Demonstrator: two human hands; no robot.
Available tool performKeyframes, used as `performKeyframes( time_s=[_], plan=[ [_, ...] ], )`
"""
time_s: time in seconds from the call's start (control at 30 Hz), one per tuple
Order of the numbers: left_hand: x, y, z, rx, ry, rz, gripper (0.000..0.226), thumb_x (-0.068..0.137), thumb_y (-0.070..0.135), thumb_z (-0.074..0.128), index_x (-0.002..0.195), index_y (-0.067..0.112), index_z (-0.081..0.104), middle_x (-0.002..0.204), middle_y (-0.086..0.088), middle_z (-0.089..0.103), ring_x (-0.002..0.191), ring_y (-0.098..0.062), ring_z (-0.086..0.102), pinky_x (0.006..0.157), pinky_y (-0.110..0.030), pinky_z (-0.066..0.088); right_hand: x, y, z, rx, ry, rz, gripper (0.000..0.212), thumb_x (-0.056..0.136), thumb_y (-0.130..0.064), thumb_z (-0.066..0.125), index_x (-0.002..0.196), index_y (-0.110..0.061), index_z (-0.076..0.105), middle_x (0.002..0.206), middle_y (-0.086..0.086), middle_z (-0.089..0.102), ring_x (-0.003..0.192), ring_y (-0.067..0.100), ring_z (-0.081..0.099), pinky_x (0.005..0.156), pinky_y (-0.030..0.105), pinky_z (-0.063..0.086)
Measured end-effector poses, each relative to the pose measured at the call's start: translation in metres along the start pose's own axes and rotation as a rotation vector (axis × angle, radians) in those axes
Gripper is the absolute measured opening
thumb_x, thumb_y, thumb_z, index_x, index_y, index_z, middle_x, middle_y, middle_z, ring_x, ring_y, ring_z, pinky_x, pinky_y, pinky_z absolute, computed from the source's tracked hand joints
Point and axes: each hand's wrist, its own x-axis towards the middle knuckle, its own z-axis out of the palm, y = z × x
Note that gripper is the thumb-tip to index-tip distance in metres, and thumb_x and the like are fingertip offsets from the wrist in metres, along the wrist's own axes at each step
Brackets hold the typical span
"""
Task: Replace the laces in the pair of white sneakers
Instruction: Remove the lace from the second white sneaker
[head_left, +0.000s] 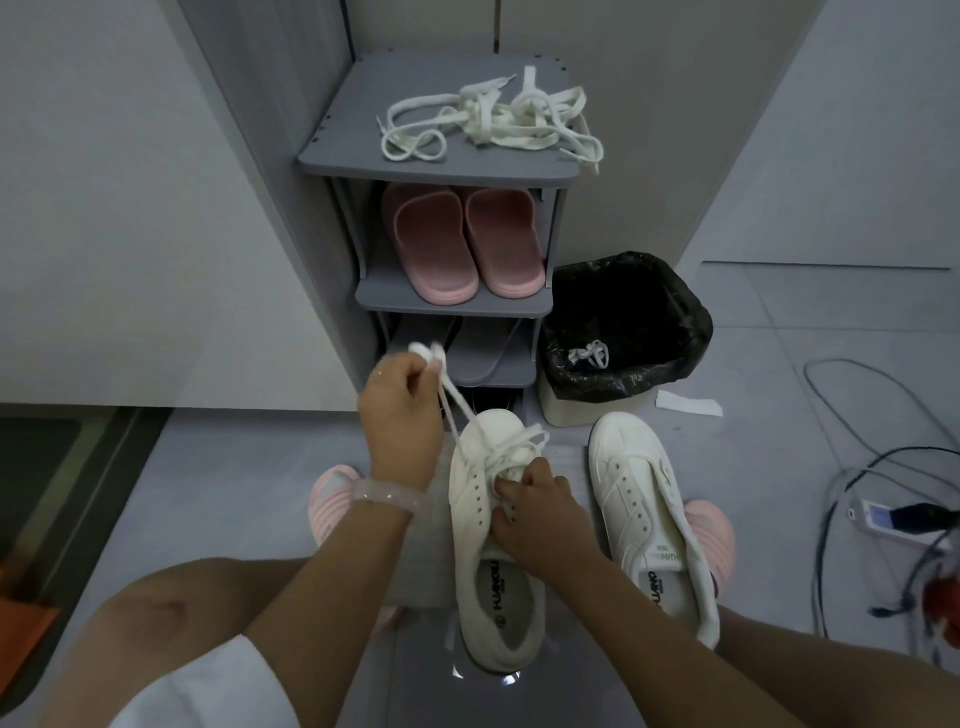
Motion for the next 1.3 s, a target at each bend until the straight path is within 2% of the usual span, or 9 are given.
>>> performKeyframes(
  time_s=[0.07,0.17,0.3,0.53,0.67,0.8,1.03,1.17,1.3],
  plan=[
    [0.005,0.006,-0.002,-0.094,-0.033,-0.043,0.019,0.087,0.016,0.061,0.069,0.014,0.057,0.063,0.005,0.052,0.057,-0.003,0.046,0.058,-0.008,0.037,0.001,-0.001,0.001,0.0,0.008,-0.001,0.037,0.091,-0.034,0.042,0.124,-0.019,0.049,0.124,0.007,0.034,0.105,0.026,0.041,0.078,0.032,0.042],
    [-0.011,-0.003,0.006,-0.128,-0.336,-0.181,0.007,0.088,0.016,0.06,0.083,0.014,0.065,0.076,-0.001,0.063,0.07,-0.012,0.056,0.063,-0.019,0.043,0.002,-0.003,0.001,0.013,0.007,0.007,0.039,0.091,-0.035,0.043,0.127,-0.022,0.049,0.124,0.006,0.034,0.107,0.025,0.04,0.079,0.031,0.041],
    [-0.042,-0.037,0.015,0.143,-0.636,-0.231,0.028,0.087,0.019,0.062,0.113,0.008,0.063,0.102,-0.005,0.065,0.092,-0.018,0.058,0.072,-0.01,0.036,0.001,-0.002,0.001,0.013,0.014,0.005,0.042,0.09,-0.038,0.044,0.13,-0.025,0.048,0.124,0.006,0.034,0.109,0.026,0.04,0.076,0.03,0.038],
    [-0.044,-0.037,0.016,0.262,-0.521,-0.138,0.02,0.088,0.015,0.06,0.082,-0.004,0.065,0.086,-0.016,0.065,0.075,-0.019,0.052,0.066,-0.017,0.03,0.001,-0.003,0.0,0.001,0.013,-0.001,0.042,0.091,-0.037,0.043,0.13,-0.024,0.047,0.126,0.007,0.034,0.111,0.026,0.039,0.076,0.03,0.038],
    [-0.04,-0.017,0.011,0.13,-0.305,-0.108,0.02,0.086,0.006,0.06,0.071,-0.007,0.062,0.067,-0.013,0.056,0.067,-0.02,0.047,0.059,-0.023,0.027,-0.001,-0.001,0.001,0.001,0.018,0.003,0.041,0.091,-0.036,0.044,0.131,-0.025,0.047,0.126,0.006,0.034,0.111,0.025,0.039,0.078,0.031,0.041],
    [-0.013,0.018,0.003,-0.054,-0.093,-0.064,0.015,0.087,0.009,0.061,0.076,-0.001,0.065,0.07,-0.002,0.053,0.067,-0.017,0.049,0.064,-0.025,0.038,-0.003,0.004,0.001,-0.023,0.012,-0.012,0.037,0.093,-0.034,0.043,0.127,-0.02,0.047,0.128,0.007,0.032,0.106,0.025,0.04,0.085,0.034,0.045],
    [0.008,0.049,-0.017,-0.224,0.049,0.031,0.019,0.089,0.013,0.058,0.074,0.025,0.057,0.074,-0.008,0.055,0.066,-0.026,0.054,0.064,-0.042,0.049,0.0,0.001,0.004,-0.032,0.027,-0.016,0.036,0.092,-0.036,0.045,0.123,-0.019,0.05,0.128,0.005,0.032,0.108,0.025,0.039,0.073,0.029,0.037],
    [0.016,0.06,-0.025,-0.301,0.052,0.075,0.026,0.091,0.015,0.056,0.074,0.035,0.052,0.073,-0.016,0.056,0.056,-0.015,0.052,0.058,-0.036,0.049,0.001,0.001,0.006,-0.046,0.044,-0.01,0.038,0.091,-0.037,0.045,0.126,-0.021,0.047,0.129,0.005,0.031,0.108,0.024,0.039,0.072,0.029,0.037],
    [0.01,0.062,-0.028,-0.397,-0.044,0.027,0.015,0.094,0.013,0.051,0.08,0.015,0.058,0.067,-0.002,0.056,0.051,-0.008,0.049,0.051,-0.032,0.047,0.0,0.002,0.007,-0.039,0.058,-0.027,0.04,0.092,-0.037,0.043,0.129,-0.024,0.045,0.126,0.006,0.032,0.107,0.024,0.039,0.074,0.03,0.041]
  ],
)
